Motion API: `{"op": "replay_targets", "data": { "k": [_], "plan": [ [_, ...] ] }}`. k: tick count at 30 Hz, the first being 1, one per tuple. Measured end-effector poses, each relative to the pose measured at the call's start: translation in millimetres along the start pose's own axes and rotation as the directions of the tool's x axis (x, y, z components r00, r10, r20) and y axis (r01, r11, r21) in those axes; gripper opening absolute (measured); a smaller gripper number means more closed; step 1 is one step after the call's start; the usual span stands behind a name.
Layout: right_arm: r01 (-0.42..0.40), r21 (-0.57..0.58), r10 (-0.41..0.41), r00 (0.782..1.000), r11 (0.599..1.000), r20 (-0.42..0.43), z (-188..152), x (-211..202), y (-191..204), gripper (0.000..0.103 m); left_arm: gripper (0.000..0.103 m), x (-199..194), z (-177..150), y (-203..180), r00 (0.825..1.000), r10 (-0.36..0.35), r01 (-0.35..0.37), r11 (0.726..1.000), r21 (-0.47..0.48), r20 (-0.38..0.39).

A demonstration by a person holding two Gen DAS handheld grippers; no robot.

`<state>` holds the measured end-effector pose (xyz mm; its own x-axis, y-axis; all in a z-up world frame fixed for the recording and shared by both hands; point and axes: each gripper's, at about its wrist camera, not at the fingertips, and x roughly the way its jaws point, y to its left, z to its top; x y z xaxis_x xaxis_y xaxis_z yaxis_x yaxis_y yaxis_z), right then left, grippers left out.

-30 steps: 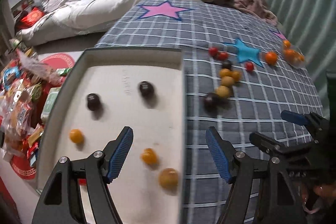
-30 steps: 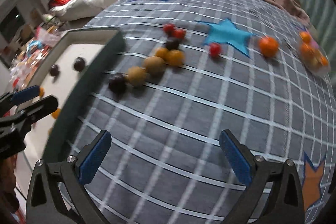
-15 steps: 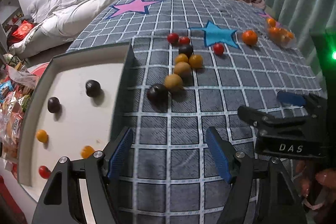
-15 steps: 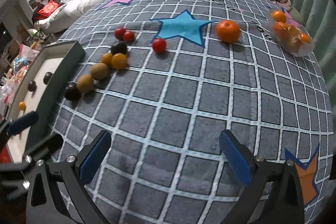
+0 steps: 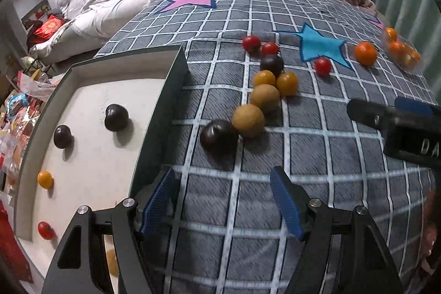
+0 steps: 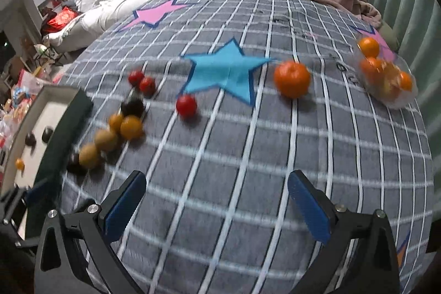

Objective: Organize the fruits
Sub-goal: 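Move both open tools back over the remaining fruits on the table, then grasp a dark plum with left tool while right tool grasps a red cherry tomato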

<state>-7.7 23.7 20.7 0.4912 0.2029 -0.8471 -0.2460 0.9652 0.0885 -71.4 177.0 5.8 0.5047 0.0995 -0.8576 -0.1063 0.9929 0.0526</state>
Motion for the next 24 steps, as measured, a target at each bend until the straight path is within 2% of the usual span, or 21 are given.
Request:
{"op": "replay_targets", "data": {
  "k": [8,11,14,15,16,18,19,21,23,24],
  "plan": [
    [-0.032,-0.037,0.031,0.999,0.999,-0.011,25.4,32.7,17.3,0.099,0.073,9.0,12.9,-2.8,1.000,-0.002,0.002,1.000,-0.029,0.021],
    [-0.022,-0.070,0.023,1.000,0.997,0.007,31.3,40.1,29.2,0.087,0.073,11.4,16.2,-4.4,1.000,-0.007,0.008,1.000,-0.030,0.028],
    [-0.013,-0.096,0.016,1.000,0.995,0.025,34.5,41.0,36.1,0.062,0.073,11.7,16.3,-5.1,0.999,-0.009,0.010,0.999,-0.030,0.033],
    [-0.015,-0.103,0.018,0.999,0.995,0.030,35.2,40.7,37.4,0.048,0.073,11.7,16.5,-5.1,0.999,-0.010,0.011,0.999,-0.031,0.034],
    [-0.028,-0.104,0.032,0.999,0.994,0.031,35.2,40.2,37.1,0.036,0.068,11.5,16.3,-5.1,0.999,-0.016,0.017,0.999,-0.032,0.035],
    [-0.060,-0.087,0.062,0.998,0.994,0.028,35.0,38.0,33.4,0.027,0.057,10.1,16.4,-5.8,0.999,-0.017,0.019,0.999,-0.031,0.040],
    [-0.085,-0.071,0.087,0.996,0.994,0.026,32.1,35.7,29.3,0.025,0.051,9.4,16.6,-6.2,0.999,-0.022,0.024,0.999,-0.028,0.041],
    [-0.104,-0.051,0.106,0.994,0.993,0.026,26.6,31.0,24.2,0.025,0.049,8.5,14.7,-4.8,0.999,-0.035,0.036,0.999,-0.031,0.041],
    [-0.127,-0.027,0.128,0.991,0.991,0.029,15.4,23.4,15.8,0.025,0.028,6.2,12.0,-3.4,0.998,-0.038,0.039,0.999,-0.031,0.050],
    [-0.134,-0.021,0.134,0.991,0.991,0.028,11.6,21.3,13.6,0.025,0.028,5.1,11.3,-2.6,0.998,-0.049,0.050,0.998,-0.032,0.047]
  ]
}}
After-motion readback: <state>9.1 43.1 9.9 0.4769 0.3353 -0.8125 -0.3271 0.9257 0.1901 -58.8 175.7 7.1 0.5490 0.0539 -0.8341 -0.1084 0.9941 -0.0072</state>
